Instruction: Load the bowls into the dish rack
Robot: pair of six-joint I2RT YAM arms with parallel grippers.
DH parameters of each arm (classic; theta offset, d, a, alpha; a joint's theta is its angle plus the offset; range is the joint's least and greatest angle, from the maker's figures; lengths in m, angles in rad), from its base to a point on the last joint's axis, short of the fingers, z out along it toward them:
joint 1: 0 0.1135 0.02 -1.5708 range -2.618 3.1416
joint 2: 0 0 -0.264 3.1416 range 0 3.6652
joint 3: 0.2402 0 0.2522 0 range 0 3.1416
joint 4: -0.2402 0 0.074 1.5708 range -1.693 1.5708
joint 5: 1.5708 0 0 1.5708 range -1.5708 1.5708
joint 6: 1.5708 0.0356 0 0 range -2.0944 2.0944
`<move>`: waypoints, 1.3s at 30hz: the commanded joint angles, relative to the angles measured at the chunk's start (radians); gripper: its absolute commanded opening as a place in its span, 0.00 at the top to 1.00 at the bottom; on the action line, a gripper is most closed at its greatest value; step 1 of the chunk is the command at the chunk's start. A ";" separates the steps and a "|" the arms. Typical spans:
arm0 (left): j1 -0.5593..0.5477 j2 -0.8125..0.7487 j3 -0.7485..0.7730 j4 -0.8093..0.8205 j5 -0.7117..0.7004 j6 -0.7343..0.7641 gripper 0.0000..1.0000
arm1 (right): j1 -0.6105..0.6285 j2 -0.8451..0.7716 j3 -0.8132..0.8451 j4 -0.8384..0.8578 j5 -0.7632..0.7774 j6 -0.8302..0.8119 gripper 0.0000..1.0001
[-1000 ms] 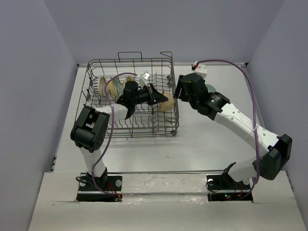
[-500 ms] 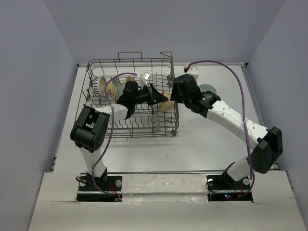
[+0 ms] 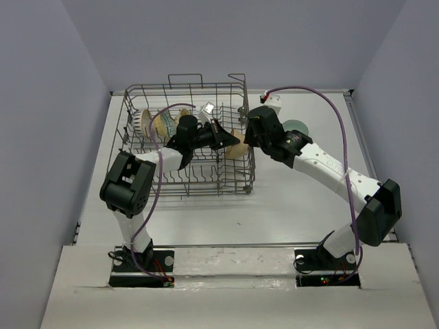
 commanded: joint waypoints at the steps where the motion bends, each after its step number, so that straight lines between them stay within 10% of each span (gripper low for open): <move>1: 0.010 -0.059 0.025 -0.069 -0.050 0.055 1.00 | 0.002 0.001 0.005 0.034 0.040 0.004 0.66; 39: 0.050 -0.177 0.080 -0.543 -0.393 0.259 0.80 | 0.002 0.014 -0.009 0.034 0.057 0.021 0.66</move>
